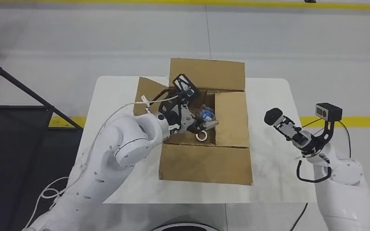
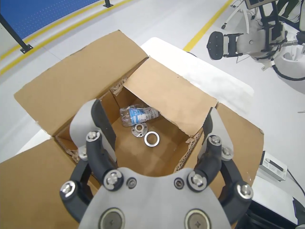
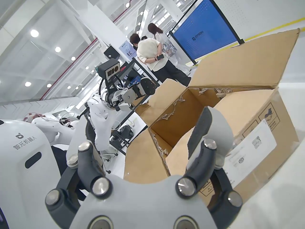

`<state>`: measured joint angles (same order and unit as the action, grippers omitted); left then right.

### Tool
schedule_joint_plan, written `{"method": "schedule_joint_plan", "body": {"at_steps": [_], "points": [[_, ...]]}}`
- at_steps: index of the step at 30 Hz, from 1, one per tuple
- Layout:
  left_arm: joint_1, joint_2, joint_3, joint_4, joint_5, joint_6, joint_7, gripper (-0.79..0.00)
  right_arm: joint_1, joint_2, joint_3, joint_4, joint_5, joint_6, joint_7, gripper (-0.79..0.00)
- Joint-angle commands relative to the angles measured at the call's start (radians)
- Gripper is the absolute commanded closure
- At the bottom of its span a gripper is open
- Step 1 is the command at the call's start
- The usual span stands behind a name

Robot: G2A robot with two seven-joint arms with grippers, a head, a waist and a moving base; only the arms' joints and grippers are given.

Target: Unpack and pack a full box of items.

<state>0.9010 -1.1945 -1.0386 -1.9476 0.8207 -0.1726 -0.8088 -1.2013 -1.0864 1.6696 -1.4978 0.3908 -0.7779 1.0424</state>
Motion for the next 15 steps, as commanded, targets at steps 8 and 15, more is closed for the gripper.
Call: {"method": "schedule_joint_plan", "body": {"at_steps": [8, 15], "points": [[-0.106, -0.049, 0.107, 0.187, -0.355, 0.066, -0.003, -0.785, 0.0, 0.0, 0.0, 0.0, 0.0, 0.0, 0.0, -0.785], [-0.198, -0.087, 0.17, 0.376, -0.557, 0.142, -0.052, -0.785, 0.0, 0.0, 0.0, 0.0, 0.0, 0.0, 0.0, -0.785]]}}
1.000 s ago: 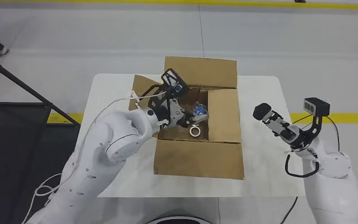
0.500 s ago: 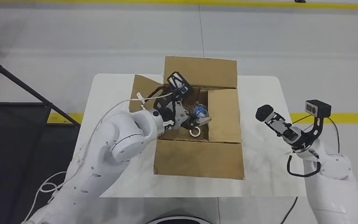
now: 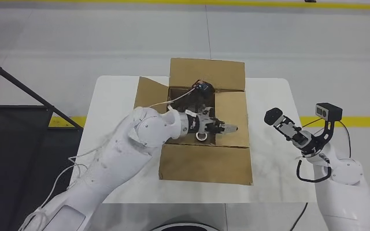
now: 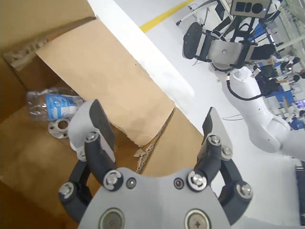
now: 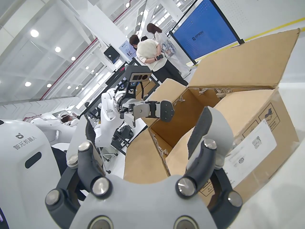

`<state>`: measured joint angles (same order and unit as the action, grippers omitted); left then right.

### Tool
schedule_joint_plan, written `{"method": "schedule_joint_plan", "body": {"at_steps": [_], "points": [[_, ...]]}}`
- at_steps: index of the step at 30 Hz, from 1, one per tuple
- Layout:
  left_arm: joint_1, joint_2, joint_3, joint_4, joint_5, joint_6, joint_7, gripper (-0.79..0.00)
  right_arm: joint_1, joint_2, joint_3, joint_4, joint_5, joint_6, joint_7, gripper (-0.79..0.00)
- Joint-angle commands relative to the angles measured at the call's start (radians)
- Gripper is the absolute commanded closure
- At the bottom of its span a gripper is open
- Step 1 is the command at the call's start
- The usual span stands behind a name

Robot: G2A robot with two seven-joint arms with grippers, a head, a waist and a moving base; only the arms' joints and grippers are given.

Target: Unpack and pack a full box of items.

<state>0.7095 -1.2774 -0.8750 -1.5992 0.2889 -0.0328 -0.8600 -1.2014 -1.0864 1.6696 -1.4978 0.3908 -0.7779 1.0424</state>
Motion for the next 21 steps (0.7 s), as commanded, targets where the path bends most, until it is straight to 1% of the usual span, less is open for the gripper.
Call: {"method": "schedule_joint_plan", "body": {"at_steps": [1, 7, 11, 14, 17, 21], "points": [[-0.014, -0.008, 0.013, 0.049, -0.046, 0.002, -0.006, -0.785, 0.0, 0.0, 0.0, 0.0, 0.0, 0.0, 0.0, -0.785], [-0.047, -0.031, 0.054, 0.148, -0.103, 0.012, 0.005, -0.785, 0.0, 0.0, 0.0, 0.0, 0.0, 0.0, 0.0, -0.785], [-0.064, -0.042, 0.071, 0.19, -0.114, 0.03, 0.011, -0.785, 0.0, 0.0, 0.0, 0.0, 0.0, 0.0, 0.0, -0.785], [-0.077, -0.047, 0.085, 0.216, -0.091, 0.06, 0.009, -0.785, 0.0, 0.0, 0.0, 0.0, 0.0, 0.0, 0.0, -0.785], [-0.078, -0.053, 0.089, 0.231, -0.104, 0.055, 0.009, -0.785, 0.0, 0.0, 0.0, 0.0, 0.0, 0.0, 0.0, -0.785], [-0.074, -0.058, 0.086, 0.253, -0.139, 0.022, 0.014, -0.785, 0.0, 0.0, 0.0, 0.0, 0.0, 0.0, 0.0, -0.785]]}}
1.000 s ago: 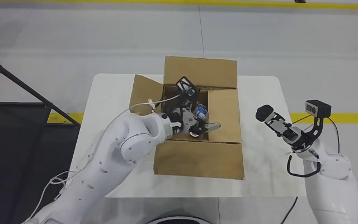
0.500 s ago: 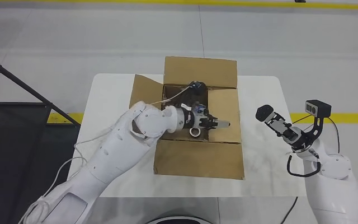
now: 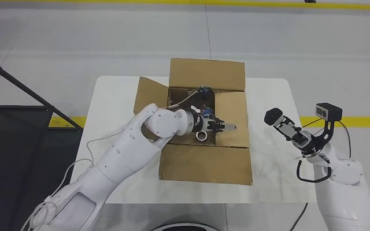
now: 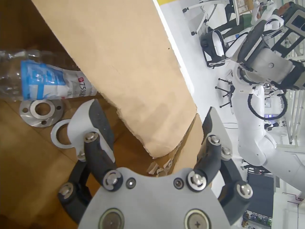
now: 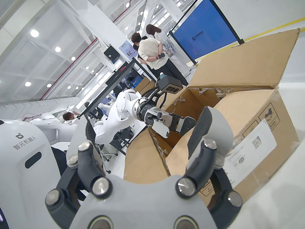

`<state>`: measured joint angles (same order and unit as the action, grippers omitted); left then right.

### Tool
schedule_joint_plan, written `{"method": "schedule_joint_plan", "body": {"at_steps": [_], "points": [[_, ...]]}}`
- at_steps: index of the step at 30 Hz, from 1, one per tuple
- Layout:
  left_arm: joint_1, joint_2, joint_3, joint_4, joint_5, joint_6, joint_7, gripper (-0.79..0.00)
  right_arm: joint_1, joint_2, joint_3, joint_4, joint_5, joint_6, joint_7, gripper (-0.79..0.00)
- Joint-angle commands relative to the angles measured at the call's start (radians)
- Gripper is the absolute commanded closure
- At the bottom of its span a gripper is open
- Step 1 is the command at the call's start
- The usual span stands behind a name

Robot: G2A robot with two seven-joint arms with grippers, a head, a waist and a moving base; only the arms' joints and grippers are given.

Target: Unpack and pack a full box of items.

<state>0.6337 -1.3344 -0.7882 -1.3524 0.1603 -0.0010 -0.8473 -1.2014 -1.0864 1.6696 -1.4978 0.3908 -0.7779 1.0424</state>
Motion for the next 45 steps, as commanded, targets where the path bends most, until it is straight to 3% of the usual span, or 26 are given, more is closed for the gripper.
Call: {"method": "schedule_joint_plan", "body": {"at_steps": [1, 18, 38, 45], "points": [[0.002, -0.003, -0.002, 0.012, -0.02, -0.02, 0.005, -0.785, 0.0, 0.0, 0.0, 0.0, 0.0, 0.0, 0.0, -0.785], [0.022, -0.02, -0.035, 0.092, -0.142, -0.164, 0.039, -0.785, 0.0, 0.0, 0.0, 0.0, 0.0, 0.0, 0.0, -0.785], [0.052, -0.009, -0.104, -0.055, -0.122, -0.15, 0.056, -0.785, -0.038, 0.007, 0.007, -0.035, -0.01, 0.0, -0.067, -0.785], [0.012, -0.027, -0.064, -0.099, -0.093, -0.119, 0.105, -0.785, -0.062, 0.018, 0.041, -0.037, 0.025, -0.027, -0.066, -0.785]]}}
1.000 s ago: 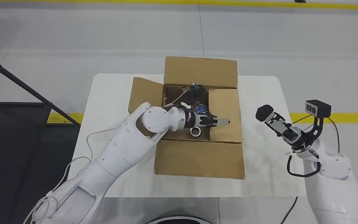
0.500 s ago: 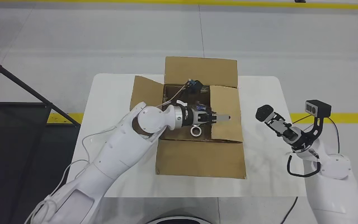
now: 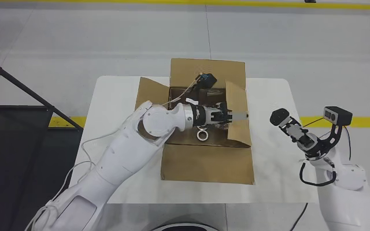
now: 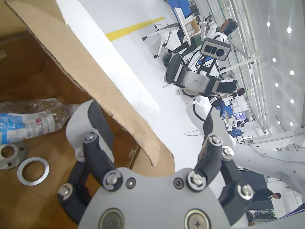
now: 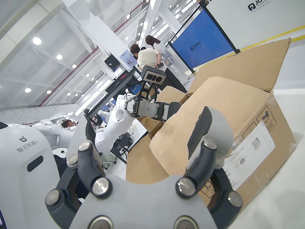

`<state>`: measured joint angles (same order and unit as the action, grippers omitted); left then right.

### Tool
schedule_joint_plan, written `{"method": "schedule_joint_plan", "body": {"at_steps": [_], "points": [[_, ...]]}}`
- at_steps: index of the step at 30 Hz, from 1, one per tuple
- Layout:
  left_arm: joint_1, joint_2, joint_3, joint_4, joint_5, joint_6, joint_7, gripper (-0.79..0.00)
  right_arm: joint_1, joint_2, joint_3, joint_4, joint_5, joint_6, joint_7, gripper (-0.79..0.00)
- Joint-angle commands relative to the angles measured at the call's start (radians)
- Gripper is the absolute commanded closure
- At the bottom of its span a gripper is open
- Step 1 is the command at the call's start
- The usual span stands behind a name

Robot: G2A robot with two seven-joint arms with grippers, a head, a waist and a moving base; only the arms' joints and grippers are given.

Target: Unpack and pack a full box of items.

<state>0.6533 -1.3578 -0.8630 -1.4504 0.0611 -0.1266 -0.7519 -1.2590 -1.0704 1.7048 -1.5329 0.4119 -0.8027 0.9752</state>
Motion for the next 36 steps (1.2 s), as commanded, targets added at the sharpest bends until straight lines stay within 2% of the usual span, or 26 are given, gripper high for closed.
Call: {"method": "schedule_joint_plan", "body": {"at_steps": [1, 11, 22, 29, 36], "points": [[-0.018, -0.008, 0.021, -0.003, 0.013, 0.011, 0.022, -0.785, -0.009, 0.003, 0.013, -0.004, 0.01, -0.005, 0.002, -0.785], [-0.13, -0.078, 0.158, 0.06, 0.061, 0.064, 0.154, -0.785, -0.059, 0.02, 0.086, 0.007, 0.077, -0.042, 0.0, -0.785], [-0.232, -0.183, 0.3, 0.24, 0.044, 0.042, 0.261, -0.785, -0.124, 0.043, 0.229, 0.049, 0.15, -0.085, -0.042, -0.785], [-0.282, -0.254, 0.362, 0.384, 0.014, 0.008, 0.267, -0.785, -0.161, 0.058, 0.296, 0.083, 0.192, -0.088, -0.046, -0.785], [-0.328, -0.325, 0.406, 0.516, -0.018, 0.011, 0.233, -0.785, -0.166, 0.066, 0.308, 0.11, 0.206, -0.079, -0.037, -0.785]]}}
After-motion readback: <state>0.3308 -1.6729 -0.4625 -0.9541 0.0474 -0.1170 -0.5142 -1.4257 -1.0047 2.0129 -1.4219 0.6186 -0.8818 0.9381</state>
